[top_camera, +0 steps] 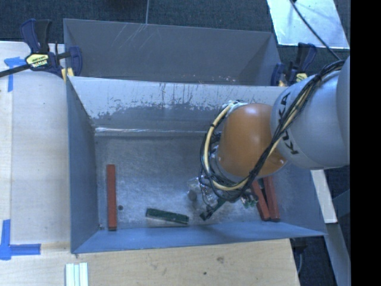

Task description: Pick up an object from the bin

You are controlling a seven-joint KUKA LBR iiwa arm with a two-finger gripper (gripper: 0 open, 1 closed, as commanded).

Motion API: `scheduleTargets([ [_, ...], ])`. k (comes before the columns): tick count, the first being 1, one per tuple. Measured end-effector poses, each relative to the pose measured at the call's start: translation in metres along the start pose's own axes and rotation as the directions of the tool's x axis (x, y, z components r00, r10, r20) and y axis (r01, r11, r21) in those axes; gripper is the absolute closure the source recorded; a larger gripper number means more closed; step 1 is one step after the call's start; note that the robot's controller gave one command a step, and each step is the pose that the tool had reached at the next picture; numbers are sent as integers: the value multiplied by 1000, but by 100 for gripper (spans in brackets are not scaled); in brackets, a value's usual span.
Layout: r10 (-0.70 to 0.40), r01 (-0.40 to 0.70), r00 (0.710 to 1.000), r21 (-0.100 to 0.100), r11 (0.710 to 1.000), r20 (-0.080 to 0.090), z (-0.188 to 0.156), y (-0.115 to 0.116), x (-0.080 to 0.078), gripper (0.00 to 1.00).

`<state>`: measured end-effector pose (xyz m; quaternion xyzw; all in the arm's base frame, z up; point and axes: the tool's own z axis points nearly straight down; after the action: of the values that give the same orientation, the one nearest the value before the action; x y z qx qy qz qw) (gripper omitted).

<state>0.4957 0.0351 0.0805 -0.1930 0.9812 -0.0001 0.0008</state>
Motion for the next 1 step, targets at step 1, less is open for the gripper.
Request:
scheduleTargets([
  [1, -1, 1, 1000, 1, 1000, 1, 0, 0, 0, 0],
])
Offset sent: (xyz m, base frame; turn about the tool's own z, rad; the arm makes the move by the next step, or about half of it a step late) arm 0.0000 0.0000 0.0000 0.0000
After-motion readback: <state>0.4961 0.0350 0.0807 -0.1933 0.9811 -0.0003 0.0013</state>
